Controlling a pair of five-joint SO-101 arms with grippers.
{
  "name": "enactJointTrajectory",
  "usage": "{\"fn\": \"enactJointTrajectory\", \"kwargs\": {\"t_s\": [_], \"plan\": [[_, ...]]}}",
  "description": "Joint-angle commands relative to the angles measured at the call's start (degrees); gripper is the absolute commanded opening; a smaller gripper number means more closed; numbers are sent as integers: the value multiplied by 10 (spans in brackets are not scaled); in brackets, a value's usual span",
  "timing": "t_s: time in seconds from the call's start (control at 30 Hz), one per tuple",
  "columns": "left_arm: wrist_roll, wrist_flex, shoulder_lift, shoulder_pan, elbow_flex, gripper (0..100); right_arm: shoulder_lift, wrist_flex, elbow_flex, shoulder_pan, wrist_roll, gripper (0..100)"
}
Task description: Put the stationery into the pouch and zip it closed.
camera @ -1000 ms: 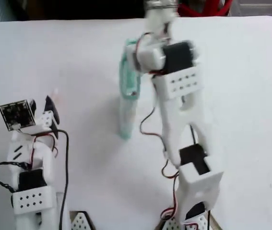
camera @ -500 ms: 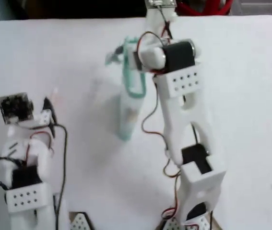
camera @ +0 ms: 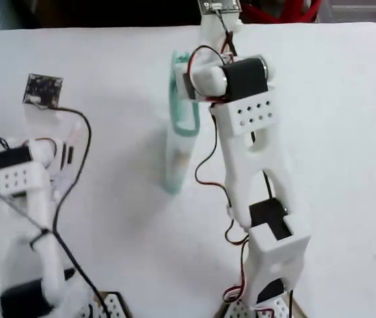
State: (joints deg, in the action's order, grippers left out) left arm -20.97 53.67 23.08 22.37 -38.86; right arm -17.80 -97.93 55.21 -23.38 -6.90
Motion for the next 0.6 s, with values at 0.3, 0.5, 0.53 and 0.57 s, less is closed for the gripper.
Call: {"fn": "enactJointTrajectory", "kwargs": {"t_s": [0.3,0.5,0.53,0.57], "plan": [[-91,52,-318,15,234,240,4,-4,1,-5,6,18],[-62,40,-397,-4,283,241,4,-4,1,-6,6,18],[-62,40,-410,-7,295,239,4,-4,1,-6,6,18],[-58,40,-423,-8,306,238,4,-4,1,-5,6,18]]}}
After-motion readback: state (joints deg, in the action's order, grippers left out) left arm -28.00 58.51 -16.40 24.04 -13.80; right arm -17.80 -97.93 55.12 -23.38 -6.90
